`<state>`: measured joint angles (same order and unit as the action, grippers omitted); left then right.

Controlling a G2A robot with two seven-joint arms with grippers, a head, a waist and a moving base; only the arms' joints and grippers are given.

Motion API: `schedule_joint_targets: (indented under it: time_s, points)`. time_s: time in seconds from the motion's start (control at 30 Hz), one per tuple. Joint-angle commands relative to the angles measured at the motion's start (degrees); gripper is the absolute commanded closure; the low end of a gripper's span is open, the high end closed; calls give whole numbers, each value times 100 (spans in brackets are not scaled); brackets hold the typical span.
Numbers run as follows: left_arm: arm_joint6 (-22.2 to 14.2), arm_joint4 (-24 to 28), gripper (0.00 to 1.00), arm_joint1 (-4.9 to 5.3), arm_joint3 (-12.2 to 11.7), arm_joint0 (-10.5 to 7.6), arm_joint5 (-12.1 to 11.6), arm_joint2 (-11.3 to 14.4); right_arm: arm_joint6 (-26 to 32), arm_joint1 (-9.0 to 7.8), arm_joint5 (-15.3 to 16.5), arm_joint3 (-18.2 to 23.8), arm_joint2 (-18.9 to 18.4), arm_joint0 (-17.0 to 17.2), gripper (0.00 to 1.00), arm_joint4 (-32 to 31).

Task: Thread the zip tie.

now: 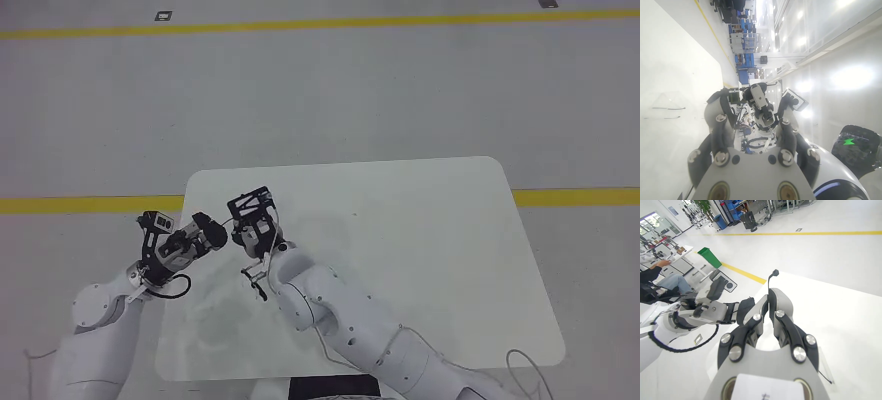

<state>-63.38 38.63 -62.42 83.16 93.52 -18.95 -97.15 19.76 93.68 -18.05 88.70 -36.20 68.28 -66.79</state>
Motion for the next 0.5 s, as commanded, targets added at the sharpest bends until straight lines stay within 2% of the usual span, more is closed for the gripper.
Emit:
schedule_joint_targets:
  time_s: [0.0,0.3,0.47]
  points:
    - [6,-1,66,5,1,3,-5,4,11,15,5,-6,10,2,100,-15]
    - [35,-21,71,33,6,20,-25,18,43,81,12,-39,15,20,100,-126]
    - [39,-26,80,48,11,28,-22,27,70,109,27,-52,10,34,100,-210]
